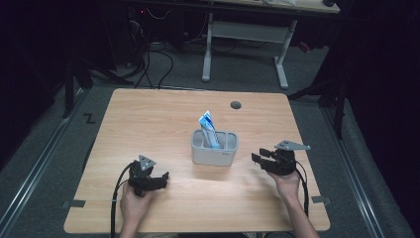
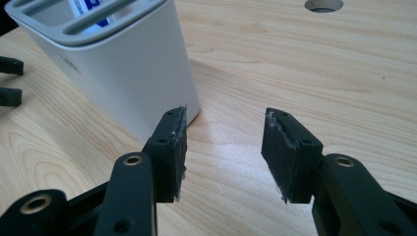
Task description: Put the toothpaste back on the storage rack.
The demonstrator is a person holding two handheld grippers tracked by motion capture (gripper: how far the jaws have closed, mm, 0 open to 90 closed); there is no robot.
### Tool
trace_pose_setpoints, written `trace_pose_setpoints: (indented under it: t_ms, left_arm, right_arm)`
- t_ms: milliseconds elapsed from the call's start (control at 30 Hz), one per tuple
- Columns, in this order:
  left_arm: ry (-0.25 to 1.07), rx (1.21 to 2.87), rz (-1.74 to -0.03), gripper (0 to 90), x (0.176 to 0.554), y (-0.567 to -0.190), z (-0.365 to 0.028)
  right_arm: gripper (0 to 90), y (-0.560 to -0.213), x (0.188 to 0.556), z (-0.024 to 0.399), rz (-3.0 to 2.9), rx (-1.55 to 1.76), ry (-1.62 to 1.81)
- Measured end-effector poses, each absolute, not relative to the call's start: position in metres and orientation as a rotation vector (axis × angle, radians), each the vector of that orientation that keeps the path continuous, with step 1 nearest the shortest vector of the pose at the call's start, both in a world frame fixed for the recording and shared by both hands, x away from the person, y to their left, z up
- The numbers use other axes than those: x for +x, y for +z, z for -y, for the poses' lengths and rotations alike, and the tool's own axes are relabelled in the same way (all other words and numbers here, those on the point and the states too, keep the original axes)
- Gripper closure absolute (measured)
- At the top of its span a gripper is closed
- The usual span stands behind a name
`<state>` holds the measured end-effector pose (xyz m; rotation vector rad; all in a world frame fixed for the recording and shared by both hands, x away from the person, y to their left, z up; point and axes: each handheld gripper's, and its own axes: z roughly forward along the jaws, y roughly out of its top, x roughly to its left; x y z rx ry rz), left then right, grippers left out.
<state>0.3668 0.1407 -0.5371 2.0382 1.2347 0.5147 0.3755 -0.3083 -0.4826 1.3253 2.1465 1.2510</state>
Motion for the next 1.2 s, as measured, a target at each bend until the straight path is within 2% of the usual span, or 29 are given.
trace_pose_setpoints:
  t_ms: [1200]
  left_arm:
    - [0.513, 2.04, -1.234, 15.5, 0.367, -0.537, -0.141]
  right_arm:
    - [48.7, -0.518, 0.383, 0.286, -2.211, 1.341, 1.096]
